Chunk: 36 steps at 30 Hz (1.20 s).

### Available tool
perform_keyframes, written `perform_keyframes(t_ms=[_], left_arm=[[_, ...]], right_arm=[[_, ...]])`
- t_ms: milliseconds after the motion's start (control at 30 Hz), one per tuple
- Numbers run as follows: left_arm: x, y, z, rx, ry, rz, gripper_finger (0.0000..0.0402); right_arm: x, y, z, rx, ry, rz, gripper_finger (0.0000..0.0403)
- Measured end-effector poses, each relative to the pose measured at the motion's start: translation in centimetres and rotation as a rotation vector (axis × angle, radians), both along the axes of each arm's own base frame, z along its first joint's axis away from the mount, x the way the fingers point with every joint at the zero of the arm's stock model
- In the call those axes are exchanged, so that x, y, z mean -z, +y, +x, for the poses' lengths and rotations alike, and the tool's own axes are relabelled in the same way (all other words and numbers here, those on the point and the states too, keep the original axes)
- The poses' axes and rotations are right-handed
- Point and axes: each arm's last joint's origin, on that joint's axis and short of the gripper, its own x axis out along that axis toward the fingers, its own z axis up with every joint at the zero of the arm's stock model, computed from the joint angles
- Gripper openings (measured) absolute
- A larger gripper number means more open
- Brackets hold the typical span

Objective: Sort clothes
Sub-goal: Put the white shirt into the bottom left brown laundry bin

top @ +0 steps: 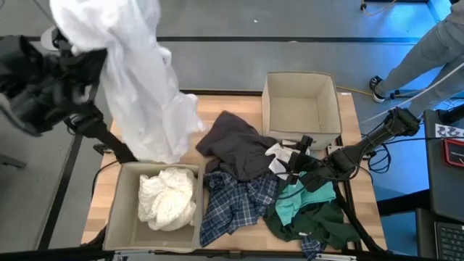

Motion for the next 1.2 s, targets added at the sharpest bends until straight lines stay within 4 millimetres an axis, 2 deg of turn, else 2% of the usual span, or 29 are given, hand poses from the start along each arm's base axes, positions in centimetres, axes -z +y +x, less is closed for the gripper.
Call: perform_keyframes(t_ms=[200,567,633,767,900,1033,1200], left_arm=[[0.2,-2.3,-1.1,0.157,0.019,0.037,0.0029],[0.3,-4.4,-4.0,0.406,0.048,0.008,0.0029],[0.6,-5.0,-4.3,0.410,0.118,-0.033,0.0029],[1.8,-6.6,-4.6,0.326,0.369,-0.155,0.0029],[2.5,-8.9,-4.6,0.343,0.386,-0.174,0.0029],[3.4,-11.3,-4.2,0.334,0.406,-0.118,0.0029],[4.7,-13.0,-3.8,0.320,0.422,-0.072,0.0026]], right_arm=[[0.0,0.0,0.0,0.002,-0.001,-0.002,0.0264],[0.0,0.0,0.0,0.025,-0.024,0.034,0.0264],[0.0,0.0,0.0,0.030,-0.029,0.042,0.0264],[0.0,0.0,0.0,0.035,-0.033,0.049,0.0264],[0.0,0.0,0.0,0.035,-0.034,0.049,0.0264],[0.0,0.0,0.0,0.035,-0.033,0.049,0.0264],[0.0,0.0,0.0,0.034,-0.033,0.048,0.0264]])
